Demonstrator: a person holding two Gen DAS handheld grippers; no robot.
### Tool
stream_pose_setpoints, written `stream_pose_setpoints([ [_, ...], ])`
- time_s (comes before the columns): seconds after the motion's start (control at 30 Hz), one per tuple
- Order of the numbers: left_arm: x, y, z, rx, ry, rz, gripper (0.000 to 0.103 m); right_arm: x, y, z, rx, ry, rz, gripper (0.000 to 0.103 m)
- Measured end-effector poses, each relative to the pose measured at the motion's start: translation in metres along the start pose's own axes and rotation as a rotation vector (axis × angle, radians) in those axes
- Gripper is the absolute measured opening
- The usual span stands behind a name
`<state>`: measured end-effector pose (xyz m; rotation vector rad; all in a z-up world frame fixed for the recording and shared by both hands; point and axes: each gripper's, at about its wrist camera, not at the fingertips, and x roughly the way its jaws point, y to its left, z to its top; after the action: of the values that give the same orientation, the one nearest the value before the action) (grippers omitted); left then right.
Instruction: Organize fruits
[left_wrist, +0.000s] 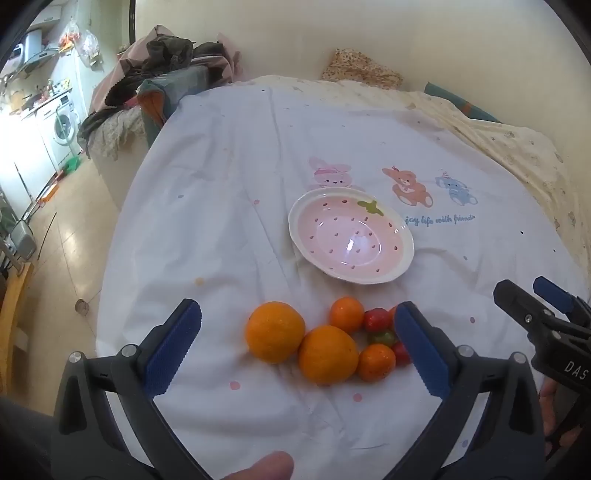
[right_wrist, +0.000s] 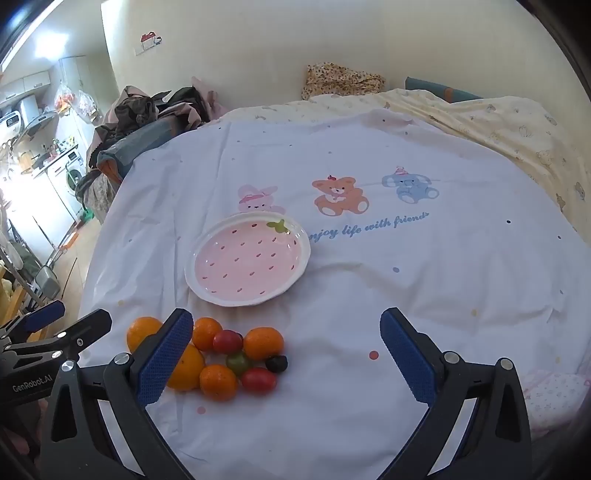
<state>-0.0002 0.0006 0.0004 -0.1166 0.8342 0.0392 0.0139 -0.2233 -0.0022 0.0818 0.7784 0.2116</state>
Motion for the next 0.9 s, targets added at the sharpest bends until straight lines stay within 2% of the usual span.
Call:
stream_pose_setpoints([
  [0.27, -0.0022, 0.0082, 0.0014, -0.013, -0.002, -0.037, 0.103, 0.0002, 0.0000, -0.0001, -0.003, 0.002, -0.009, 0.103],
  [0.3, -0.0002, 0.0039, 0.0002, -0.001, 0.000, 0.009, 0.103, 0.0001, 0.0015, -0.0004, -0.006, 0.003, -0.012, 0.103],
  [0.9, -0.0029, -0.0006, 0.0021, 0.008, -0.010, 0.020, 0.103, 0.0021, -0.0004, -0.0010, -0.003, 0.008, -0.013, 0.103],
])
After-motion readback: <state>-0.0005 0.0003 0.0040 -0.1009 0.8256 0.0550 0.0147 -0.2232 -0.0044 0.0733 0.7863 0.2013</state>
